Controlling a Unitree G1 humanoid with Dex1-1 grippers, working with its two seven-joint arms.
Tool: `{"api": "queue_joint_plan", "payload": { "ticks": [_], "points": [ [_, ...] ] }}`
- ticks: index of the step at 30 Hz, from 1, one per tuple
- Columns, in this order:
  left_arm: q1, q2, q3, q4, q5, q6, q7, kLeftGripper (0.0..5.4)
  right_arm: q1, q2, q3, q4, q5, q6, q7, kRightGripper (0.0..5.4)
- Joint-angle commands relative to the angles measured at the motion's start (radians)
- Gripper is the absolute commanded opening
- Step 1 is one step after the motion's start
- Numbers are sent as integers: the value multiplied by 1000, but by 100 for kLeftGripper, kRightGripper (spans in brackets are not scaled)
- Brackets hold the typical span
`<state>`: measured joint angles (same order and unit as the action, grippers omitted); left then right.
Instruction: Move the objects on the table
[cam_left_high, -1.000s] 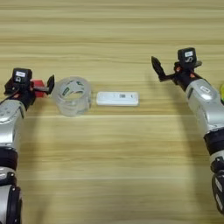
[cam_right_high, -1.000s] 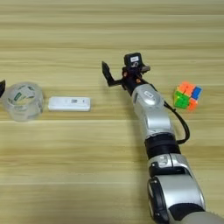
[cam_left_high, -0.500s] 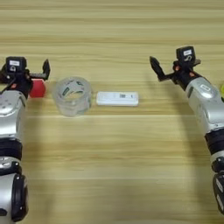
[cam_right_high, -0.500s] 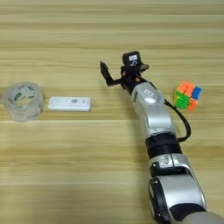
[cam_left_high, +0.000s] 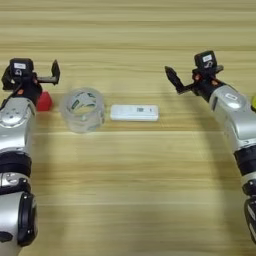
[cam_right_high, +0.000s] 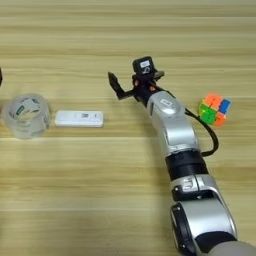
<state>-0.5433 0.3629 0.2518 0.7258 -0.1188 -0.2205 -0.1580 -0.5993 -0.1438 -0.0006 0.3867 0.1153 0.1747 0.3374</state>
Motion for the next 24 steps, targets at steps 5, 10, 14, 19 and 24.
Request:
{"api": "queue_joint_plan", "payload": {
  "ticks": [5, 10, 14, 19, 24],
  "points": [
    [-1, -15, -2, 8, 0, -14, 19, 539, -77, 23, 48, -23, -2, 79, 35, 540],
    [-2, -18, -3, 14, -1, -15, 20, 539, -137, 69, 89, 6, -6, 104, 52, 540],
    [-3, -19, -1, 17, -3, -15, 20, 539, -170, 103, 111, 40, -5, 116, 64, 540],
    [-2, -23, -2, 16, -2, -17, 22, 539, -238, 168, 140, 176, -16, 103, 85, 540],
    [1, -26, -1, 13, -2, -19, 24, 539, -304, 227, 155, 344, -35, 56, 102, 540]
  ]
}}
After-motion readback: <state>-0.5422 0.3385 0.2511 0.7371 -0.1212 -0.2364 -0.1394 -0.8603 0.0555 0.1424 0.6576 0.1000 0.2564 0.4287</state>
